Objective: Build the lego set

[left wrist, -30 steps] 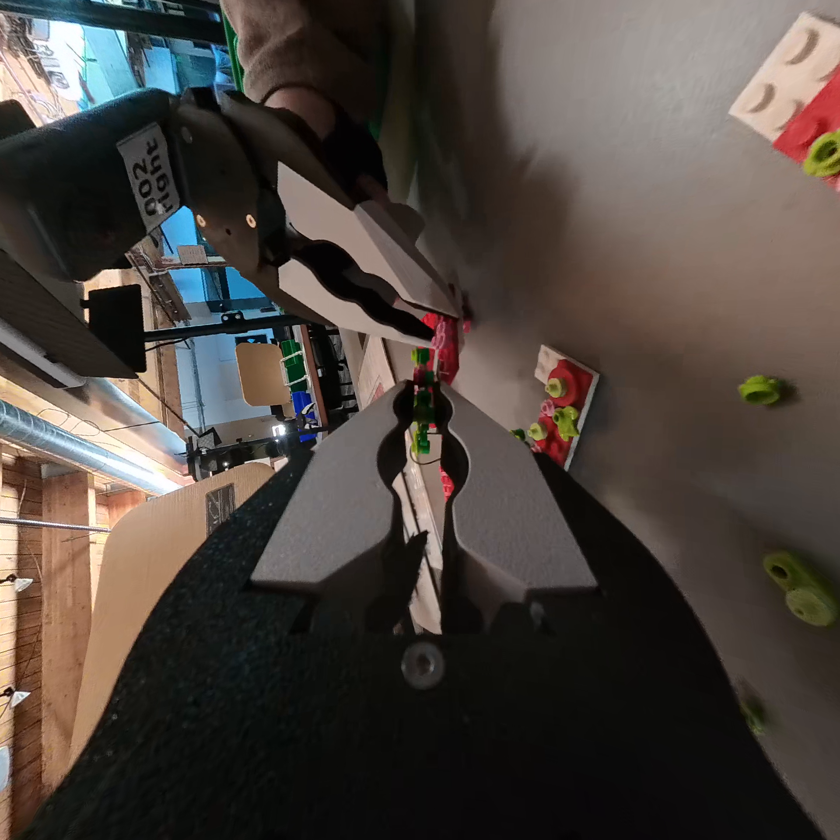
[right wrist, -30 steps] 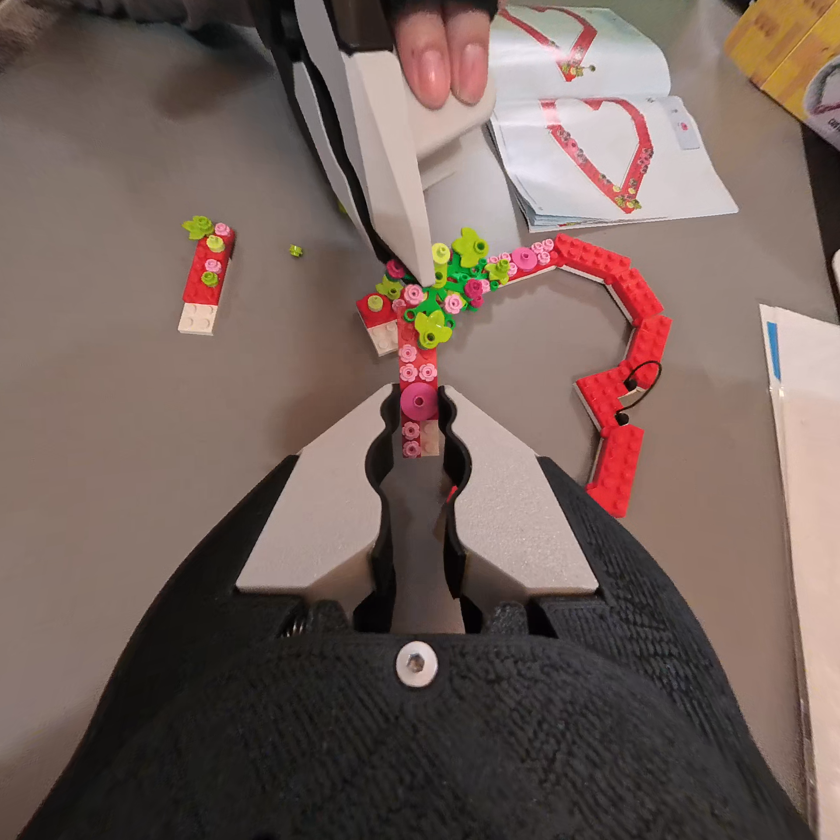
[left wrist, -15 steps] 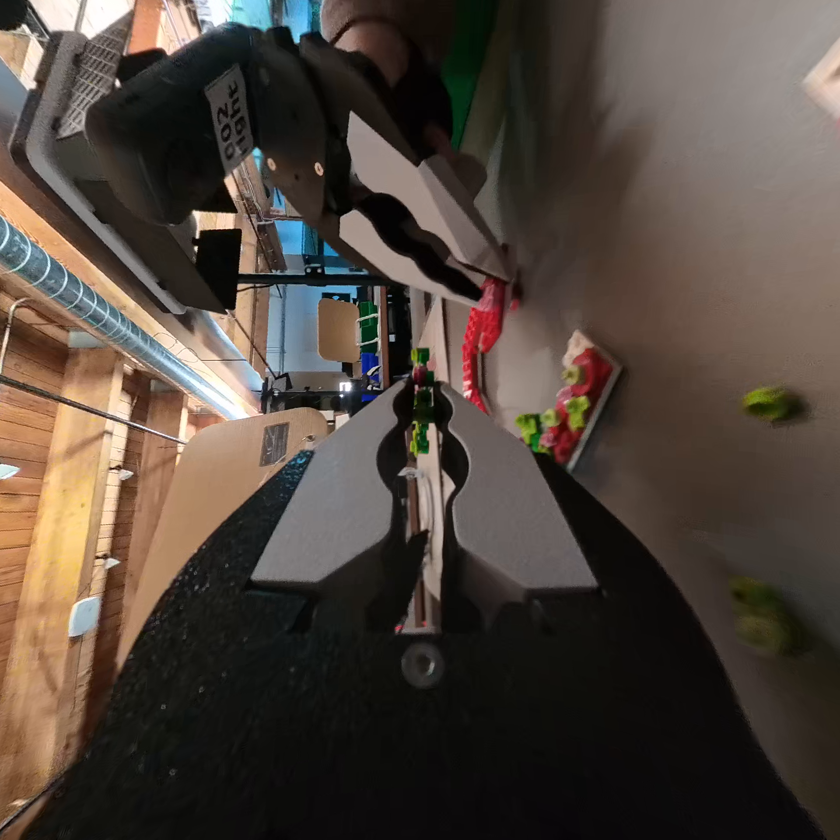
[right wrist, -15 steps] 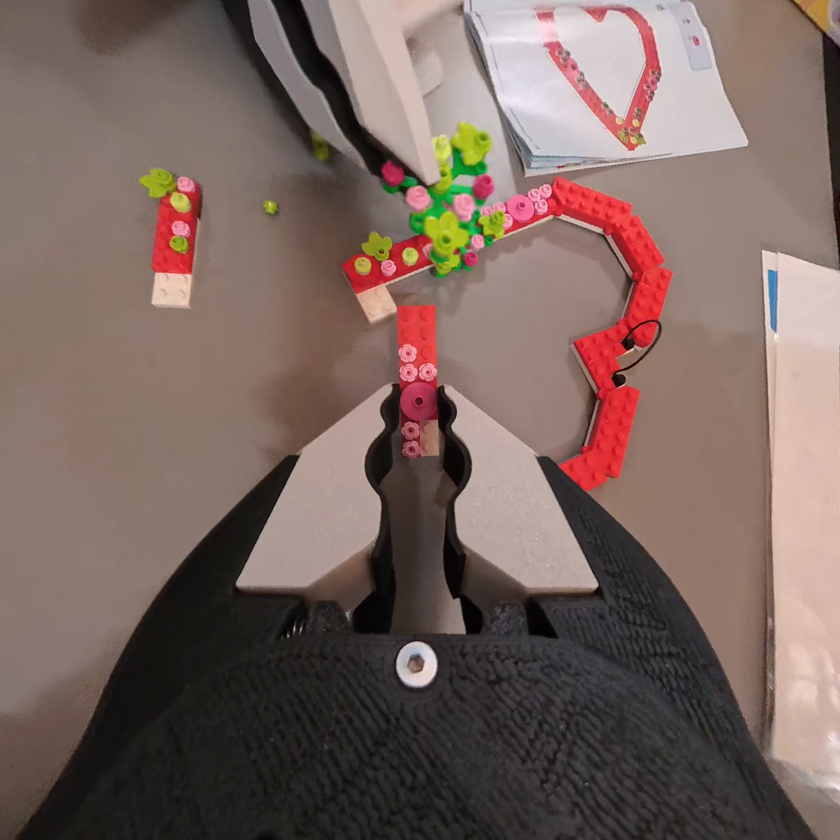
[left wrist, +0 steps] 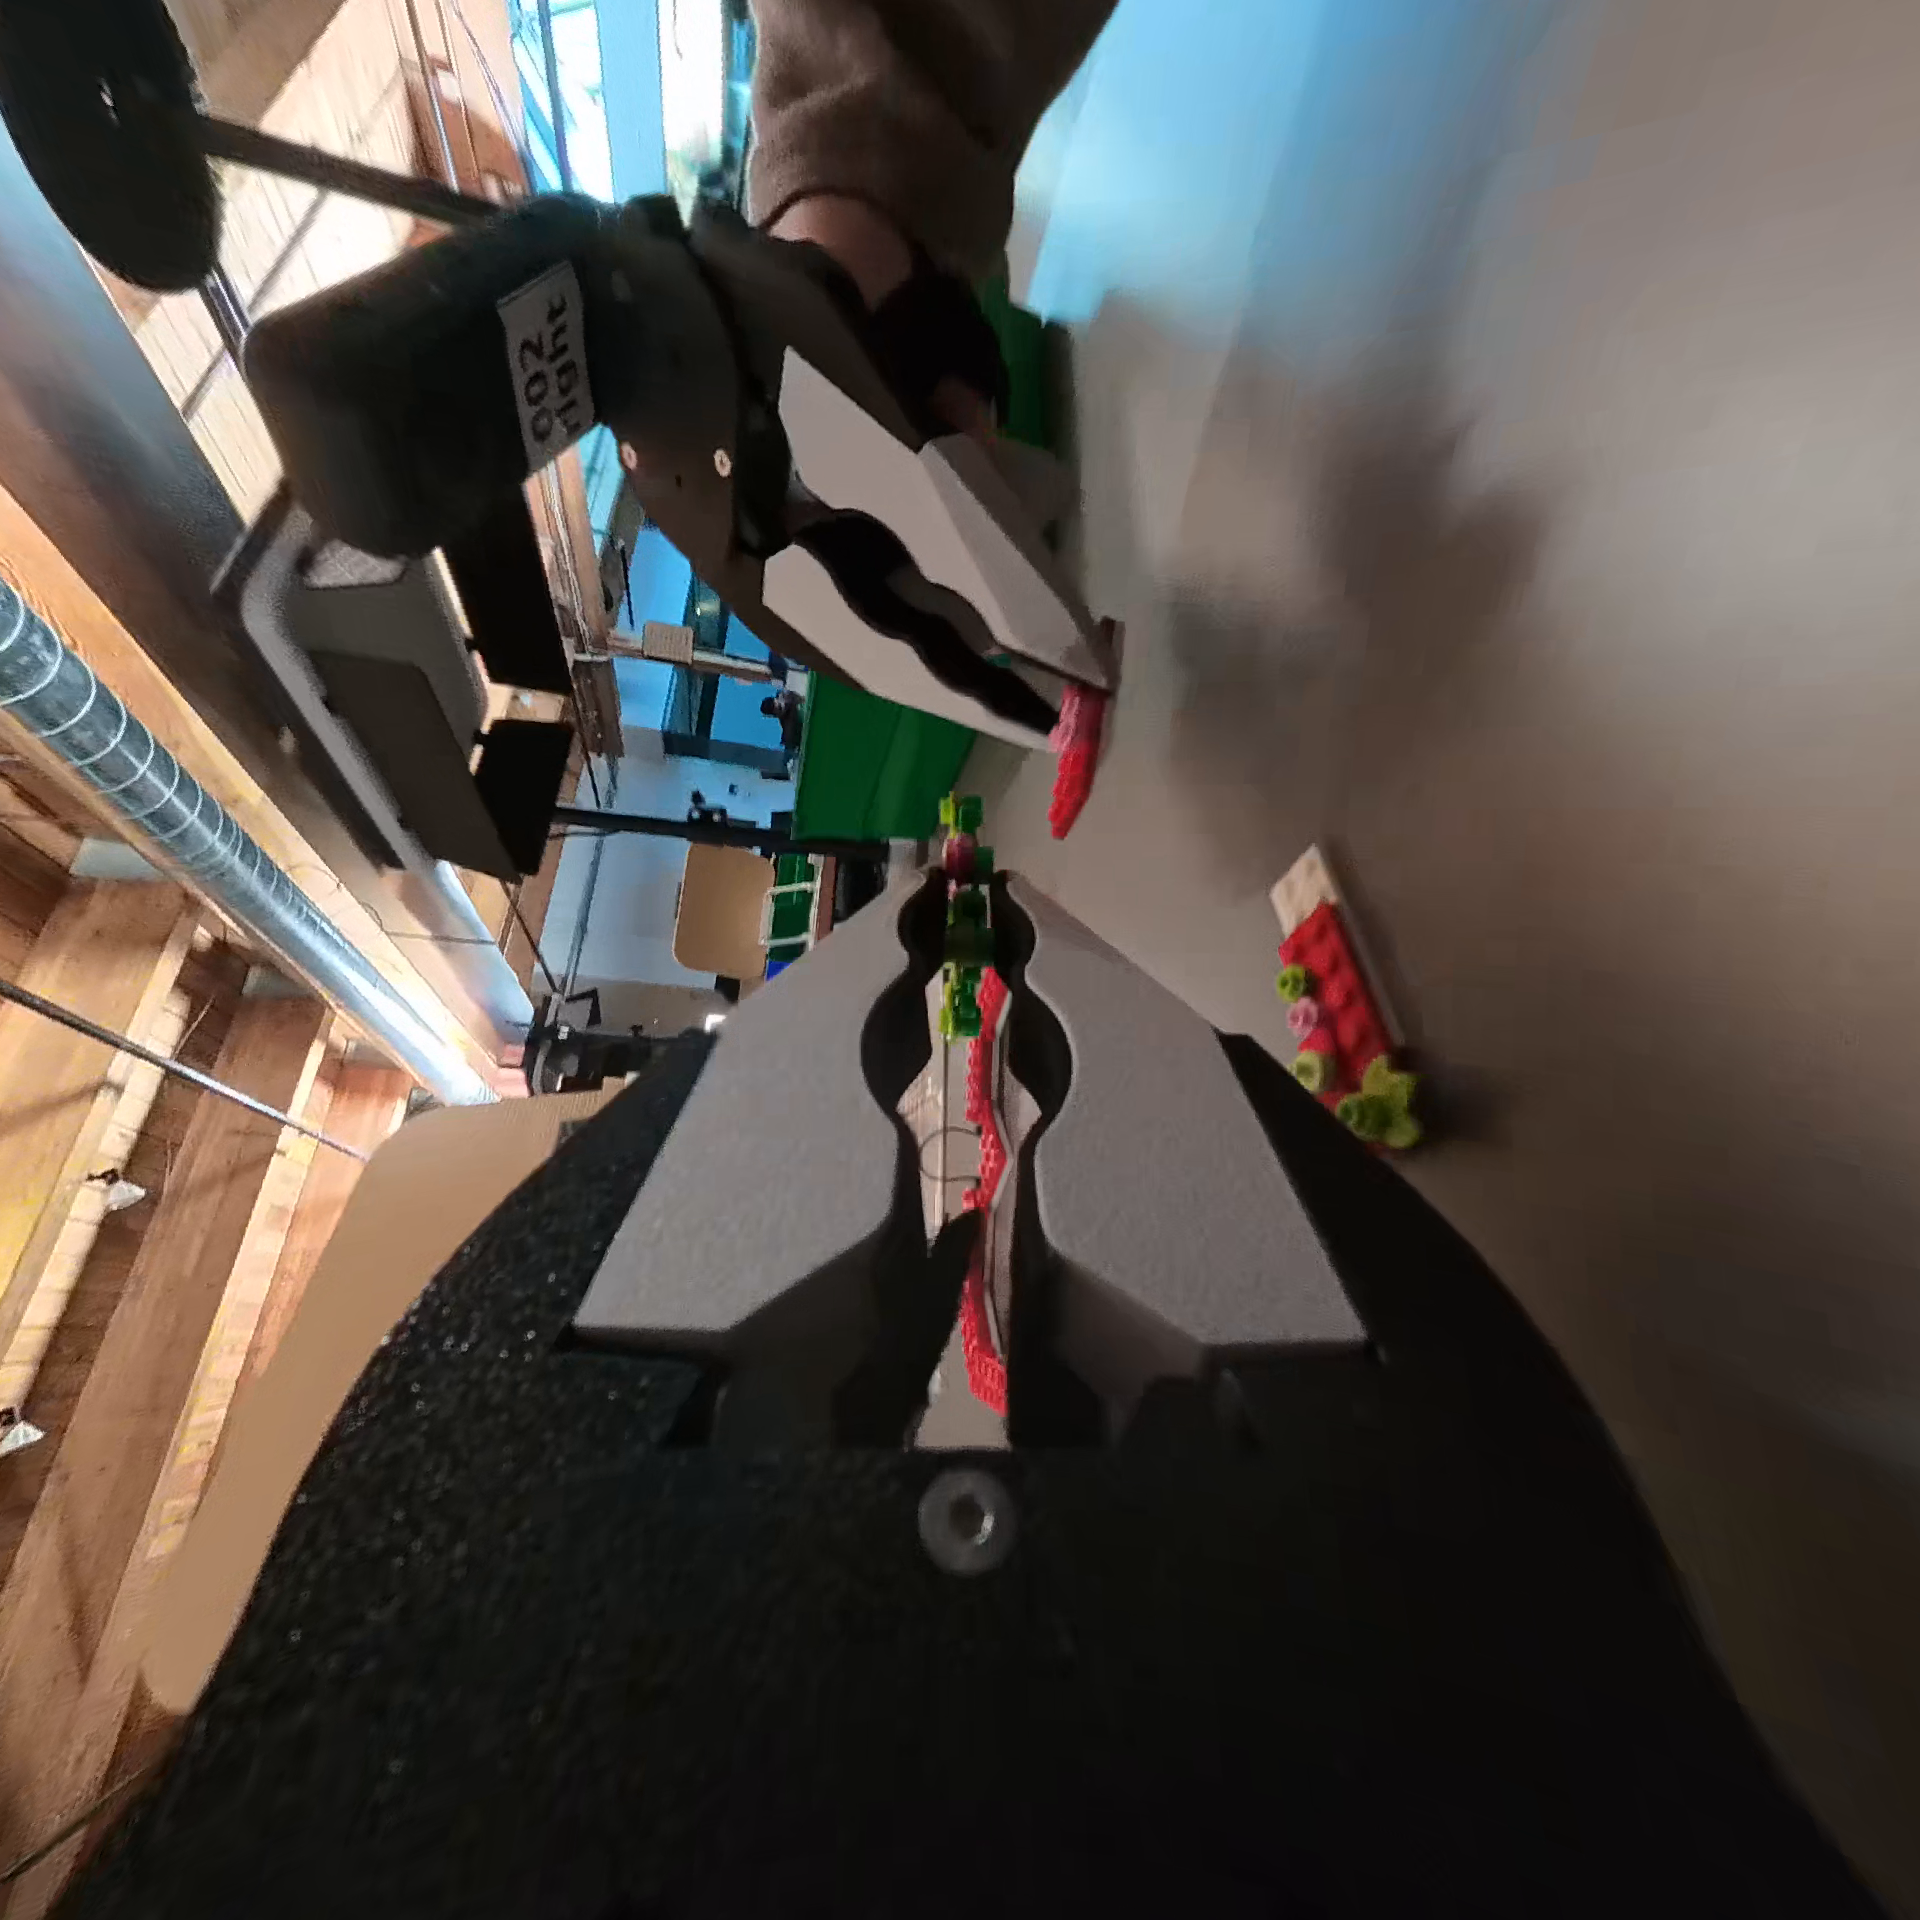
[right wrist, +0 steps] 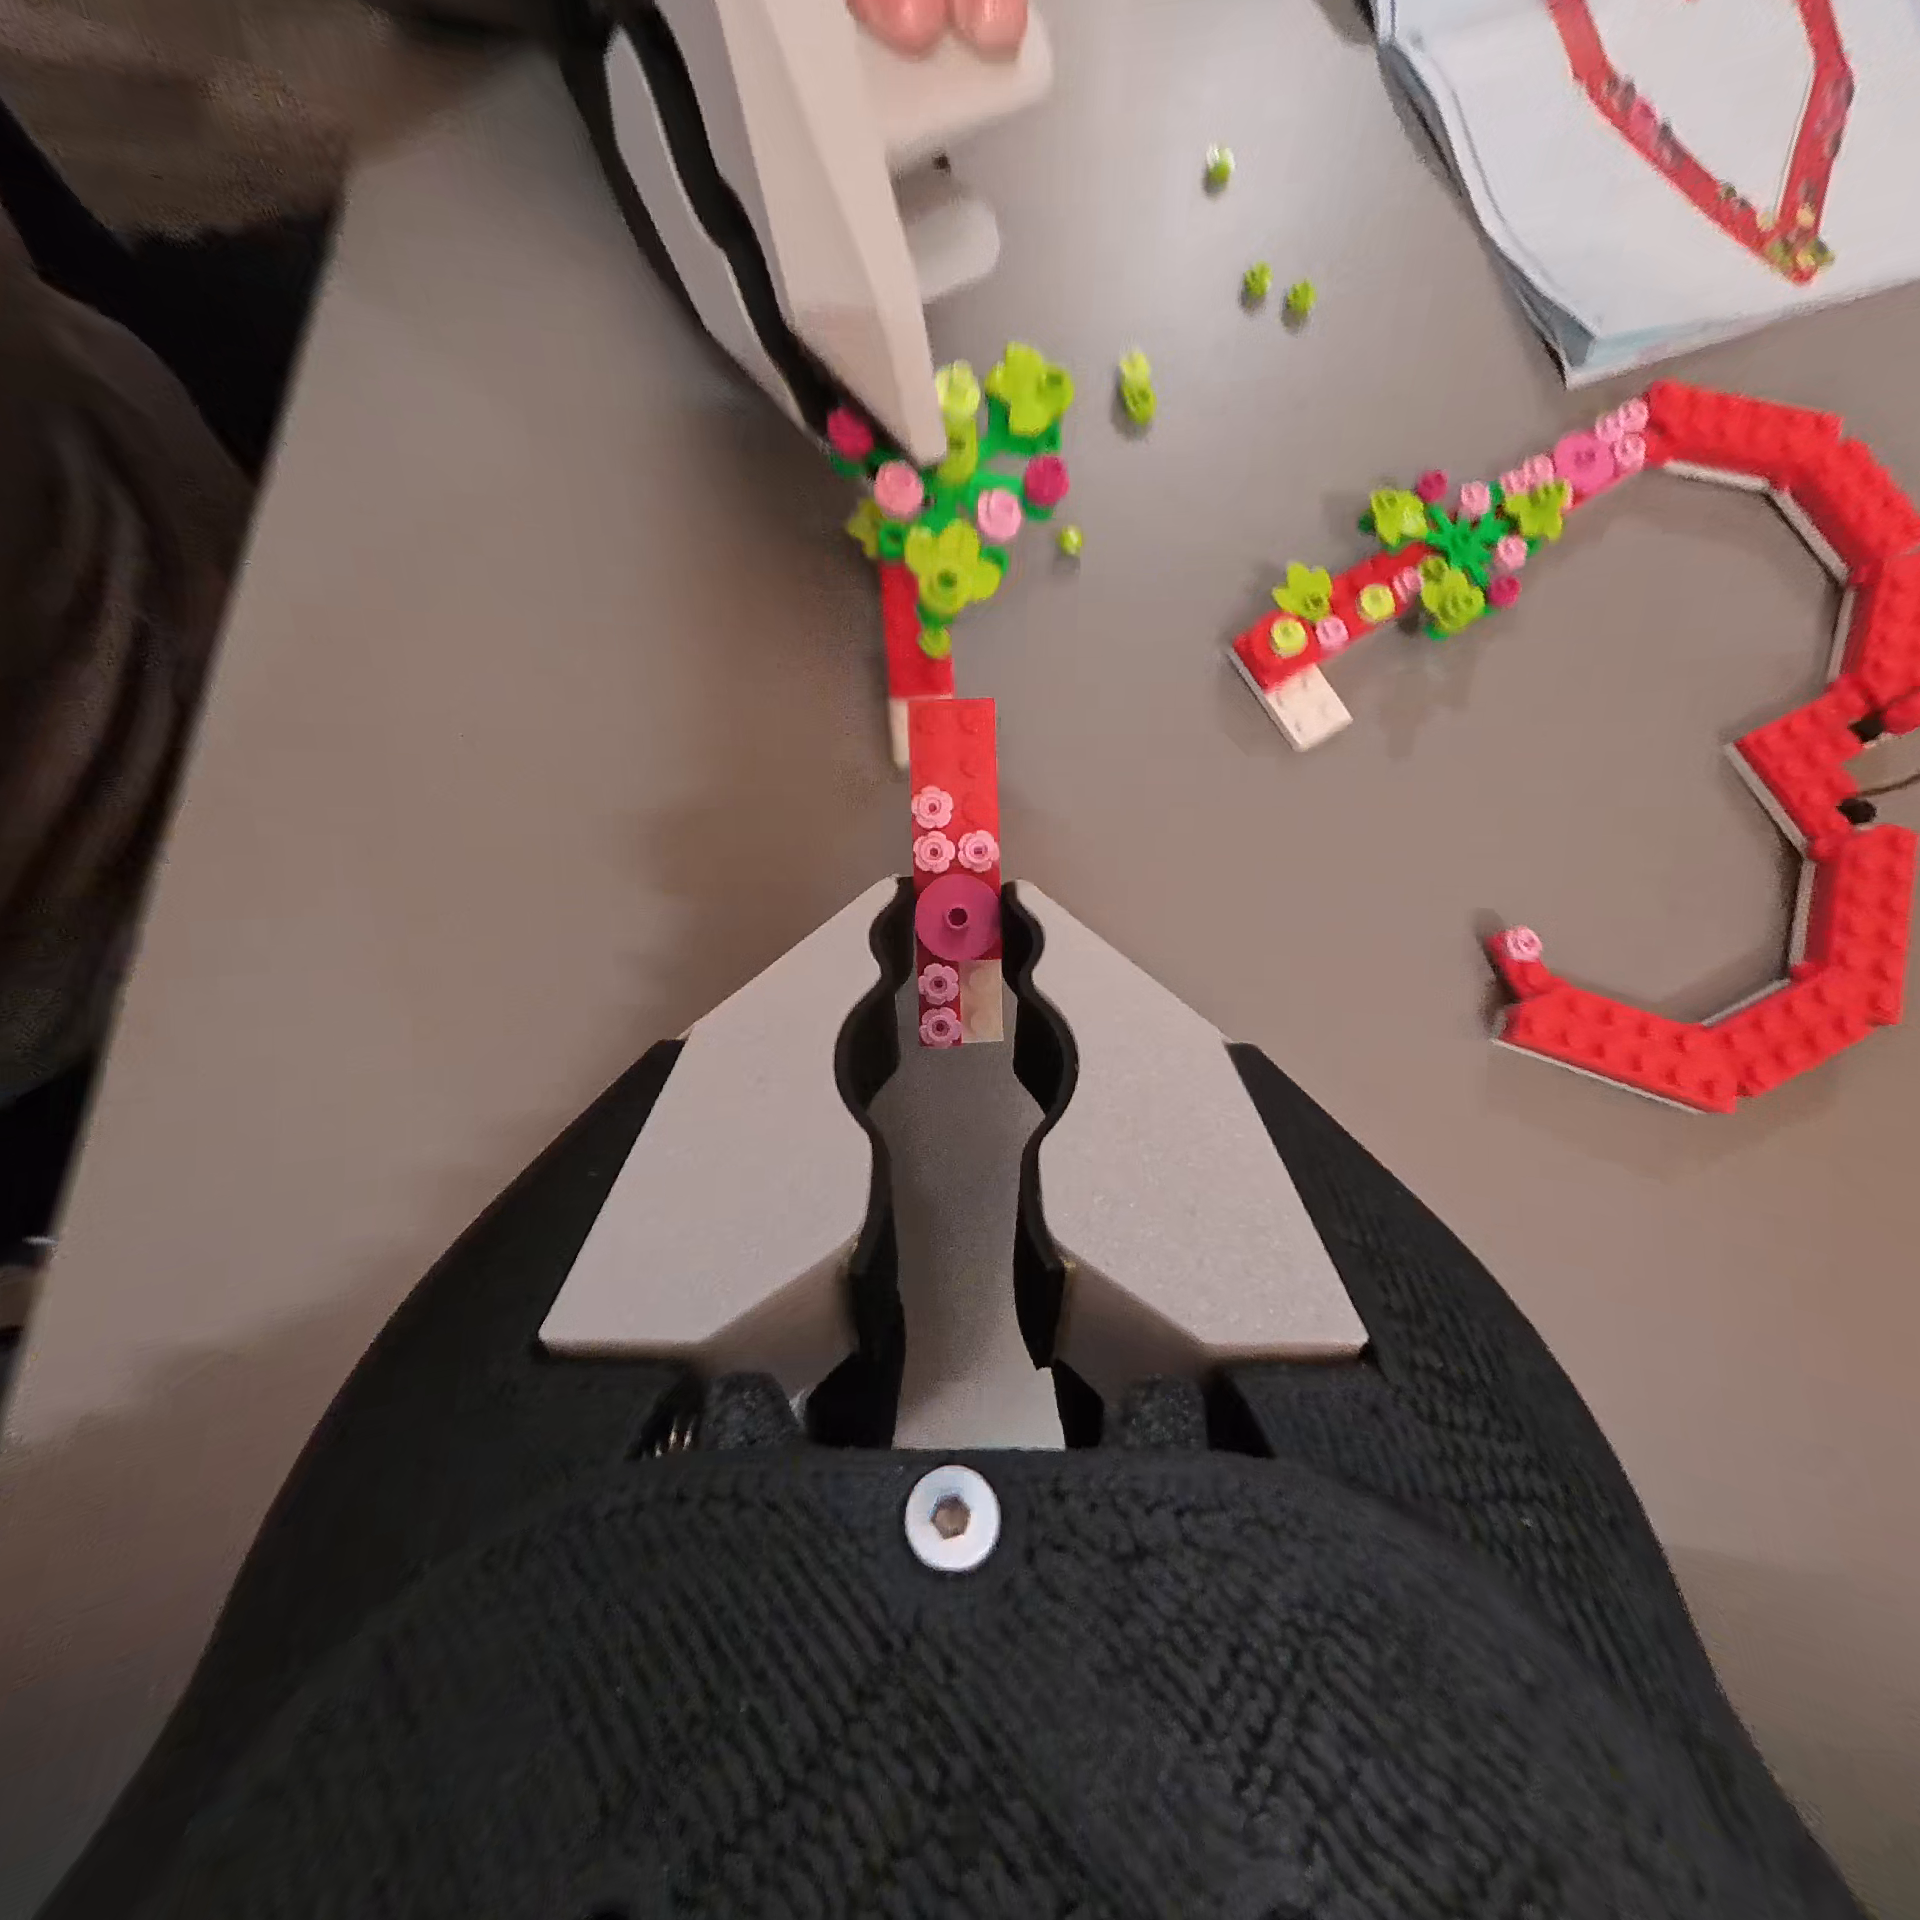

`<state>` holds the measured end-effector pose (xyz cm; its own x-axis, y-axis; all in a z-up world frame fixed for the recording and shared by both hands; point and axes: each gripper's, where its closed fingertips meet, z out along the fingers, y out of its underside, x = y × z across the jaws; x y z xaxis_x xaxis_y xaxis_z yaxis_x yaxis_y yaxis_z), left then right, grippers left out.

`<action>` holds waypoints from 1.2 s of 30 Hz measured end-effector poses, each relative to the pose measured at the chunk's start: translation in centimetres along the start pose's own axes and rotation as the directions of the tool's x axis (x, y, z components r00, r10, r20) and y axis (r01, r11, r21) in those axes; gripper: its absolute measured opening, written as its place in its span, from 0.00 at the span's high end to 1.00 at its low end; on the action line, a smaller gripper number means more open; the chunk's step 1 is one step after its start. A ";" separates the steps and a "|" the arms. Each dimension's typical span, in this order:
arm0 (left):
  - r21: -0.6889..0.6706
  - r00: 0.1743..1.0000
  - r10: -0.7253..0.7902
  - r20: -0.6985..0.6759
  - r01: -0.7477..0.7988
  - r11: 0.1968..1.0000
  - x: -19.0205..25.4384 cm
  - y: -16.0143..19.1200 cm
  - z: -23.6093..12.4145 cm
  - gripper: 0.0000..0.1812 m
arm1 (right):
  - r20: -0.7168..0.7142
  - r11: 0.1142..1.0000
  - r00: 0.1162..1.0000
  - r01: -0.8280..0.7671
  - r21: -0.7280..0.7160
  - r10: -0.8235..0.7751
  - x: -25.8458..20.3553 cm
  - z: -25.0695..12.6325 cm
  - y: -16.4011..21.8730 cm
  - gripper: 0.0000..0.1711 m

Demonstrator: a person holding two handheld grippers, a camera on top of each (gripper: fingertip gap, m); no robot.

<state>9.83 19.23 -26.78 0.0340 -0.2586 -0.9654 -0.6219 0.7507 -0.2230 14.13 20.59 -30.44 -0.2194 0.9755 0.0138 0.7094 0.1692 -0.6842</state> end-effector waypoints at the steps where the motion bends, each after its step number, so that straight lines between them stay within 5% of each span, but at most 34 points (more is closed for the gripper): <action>1: 0.020 1.000 -0.013 -0.007 0.013 1.000 -0.1 -0.7 -0.4 0.97 | 0.014 1.000 1.000 -0.008 0.012 0.008 -0.7 -0.1 -0.7 0.91; 6: 0.067 0.996 -0.093 0.001 0.092 0.993 -0.7 -2.6 -2.7 0.97 | 0.048 1.000 0.999 -0.023 0.012 0.022 -3.2 0.2 -3.3 0.91; 19: 0.017 0.987 0.018 -0.157 -0.016 1.000 5.6 -3.5 -5.0 0.97 | 0.120 0.995 0.989 -0.075 -0.073 0.083 -7.6 5.8 -1.2 0.91; 24: 0.011 0.979 -0.051 -0.196 0.054 0.998 6.7 -3.0 -4.9 0.97 | 0.151 0.988 0.979 -0.125 -0.094 0.138 -7.7 6.2 -1.3 0.91; 36: -0.062 0.957 -0.091 -0.275 0.077 0.995 7.9 -1.0 -6.1 0.97 | 0.024 0.999 0.999 -0.048 -0.021 0.048 -6.9 4.9 -0.4 0.83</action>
<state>5.90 12.70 -33.38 -0.1258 -0.4829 -0.8666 -0.6650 0.6893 -0.2875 12.07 13.08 -33.83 -0.2005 0.9790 -0.0365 0.7331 0.1252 -0.6685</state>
